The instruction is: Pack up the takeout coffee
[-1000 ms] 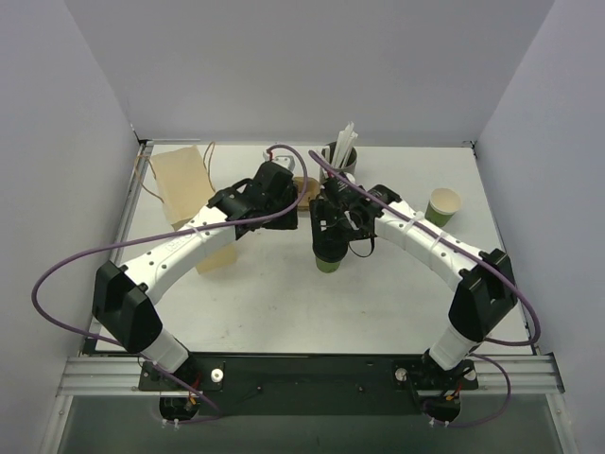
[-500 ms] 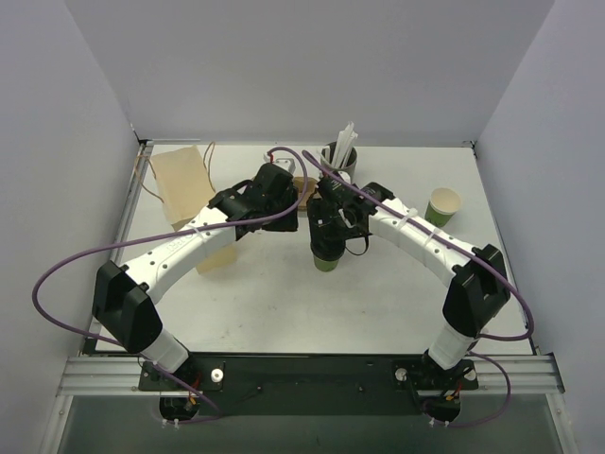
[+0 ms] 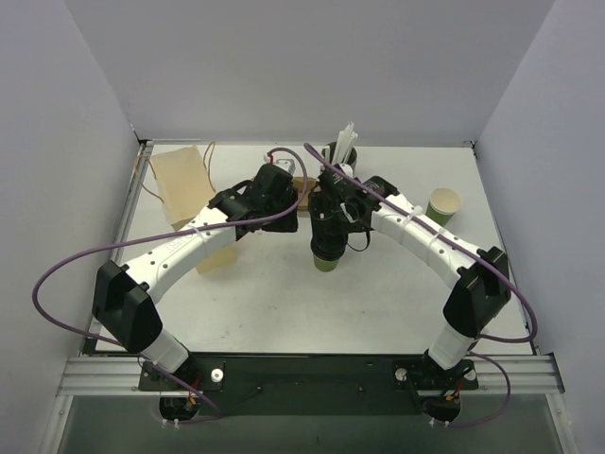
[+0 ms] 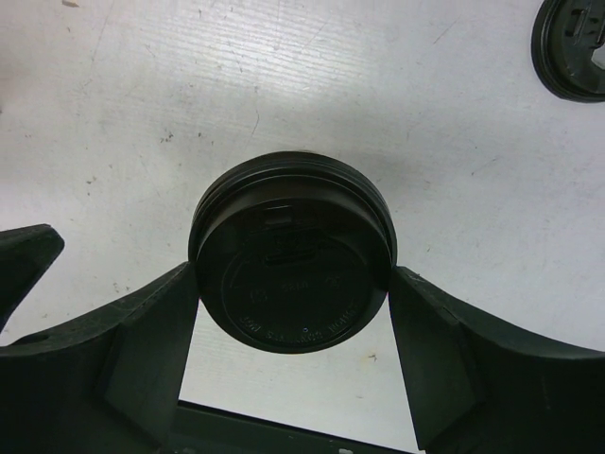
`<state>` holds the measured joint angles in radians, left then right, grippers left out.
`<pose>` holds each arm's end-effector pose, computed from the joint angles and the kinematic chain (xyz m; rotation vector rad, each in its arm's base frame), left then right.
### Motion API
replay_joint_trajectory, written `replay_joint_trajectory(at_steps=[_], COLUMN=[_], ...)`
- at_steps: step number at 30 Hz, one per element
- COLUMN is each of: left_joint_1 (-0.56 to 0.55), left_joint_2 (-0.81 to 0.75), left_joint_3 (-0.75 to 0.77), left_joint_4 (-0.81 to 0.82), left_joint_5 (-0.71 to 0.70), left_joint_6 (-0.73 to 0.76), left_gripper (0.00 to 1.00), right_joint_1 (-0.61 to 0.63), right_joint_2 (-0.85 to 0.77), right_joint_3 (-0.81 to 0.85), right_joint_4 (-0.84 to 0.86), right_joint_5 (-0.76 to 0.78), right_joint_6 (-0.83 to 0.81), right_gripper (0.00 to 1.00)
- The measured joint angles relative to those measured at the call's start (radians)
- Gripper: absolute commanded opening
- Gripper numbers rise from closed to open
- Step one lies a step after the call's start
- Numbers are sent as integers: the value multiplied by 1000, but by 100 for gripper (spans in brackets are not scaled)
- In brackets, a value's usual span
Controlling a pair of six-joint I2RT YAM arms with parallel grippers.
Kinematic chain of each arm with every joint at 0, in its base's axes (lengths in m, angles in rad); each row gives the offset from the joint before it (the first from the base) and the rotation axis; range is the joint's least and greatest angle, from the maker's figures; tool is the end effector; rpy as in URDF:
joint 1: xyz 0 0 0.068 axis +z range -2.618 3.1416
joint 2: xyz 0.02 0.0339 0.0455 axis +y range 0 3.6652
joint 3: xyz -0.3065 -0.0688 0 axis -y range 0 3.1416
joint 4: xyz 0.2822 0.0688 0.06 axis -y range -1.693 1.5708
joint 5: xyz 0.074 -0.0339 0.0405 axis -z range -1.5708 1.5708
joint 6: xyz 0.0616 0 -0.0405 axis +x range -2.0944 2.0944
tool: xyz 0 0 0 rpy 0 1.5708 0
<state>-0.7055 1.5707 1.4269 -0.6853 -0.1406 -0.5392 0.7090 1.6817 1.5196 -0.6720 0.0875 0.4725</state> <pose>0.3094 -0.2522 0.3394 0.1355 2.4266 -0.4117 0.3322 0.2779 0.3315 -0.2477 2.4357 0.4372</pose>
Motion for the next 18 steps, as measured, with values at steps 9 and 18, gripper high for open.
replay_joint_trajectory(at_steps=[9,18], left_joint_1=[0,1], left_joint_2=[0,0], left_joint_3=[-6,-6], left_joint_4=[0,-1], left_joint_5=[14,26], left_joint_6=[0,2], left_gripper=[49,48], right_joint_1=[-166,-342], right_joint_2=[-40,74], right_joint_3=[8,11], right_joint_4=[-14,3], right_joint_5=[-5,48], right_joint_6=[-6,-39], right_gripper=[65,65])
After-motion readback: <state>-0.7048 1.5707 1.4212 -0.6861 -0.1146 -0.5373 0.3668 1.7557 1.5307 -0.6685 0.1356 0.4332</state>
